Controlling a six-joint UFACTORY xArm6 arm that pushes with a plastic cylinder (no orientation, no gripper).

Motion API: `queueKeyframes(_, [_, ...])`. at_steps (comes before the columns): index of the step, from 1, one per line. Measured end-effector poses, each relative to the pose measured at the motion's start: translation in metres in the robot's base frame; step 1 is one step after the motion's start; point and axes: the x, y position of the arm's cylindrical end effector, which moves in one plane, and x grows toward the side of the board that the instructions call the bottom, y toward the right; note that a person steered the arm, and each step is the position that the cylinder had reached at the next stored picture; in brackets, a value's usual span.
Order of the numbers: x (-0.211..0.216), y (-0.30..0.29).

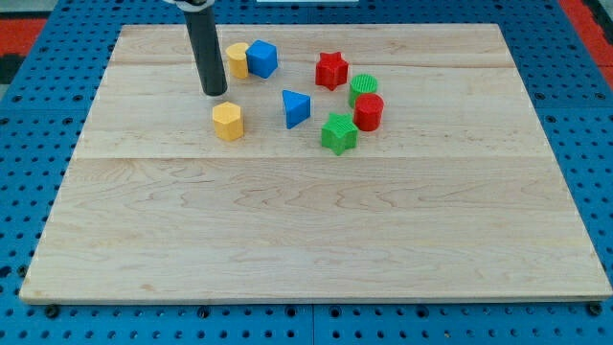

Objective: Place the yellow heart above the blue cube

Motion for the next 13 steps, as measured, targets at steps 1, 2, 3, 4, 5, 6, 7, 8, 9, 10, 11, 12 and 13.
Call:
queueKeyframes(1, [-0.039, 0.006])
queueKeyframes(2, [-0.050, 0.009])
queueKeyframes(3, [-0.071, 0.049])
queueKeyframes(4, [-0.103, 0.069])
queueKeyframes(5, [-0.098, 0.023])
queueKeyframes(6, [-0.128, 0.032])
queueKeyframes(7, [-0.128, 0.032])
queueKeyframes(8, [-0.128, 0.058])
queueKeyframes(9, [-0.112, 0.078])
queueKeyframes(10, [-0.081, 0.097])
queueKeyframes(11, [-0.090, 0.163])
queueKeyframes(12, [-0.123, 0.190])
queueKeyframes(13, [-0.127, 0.152])
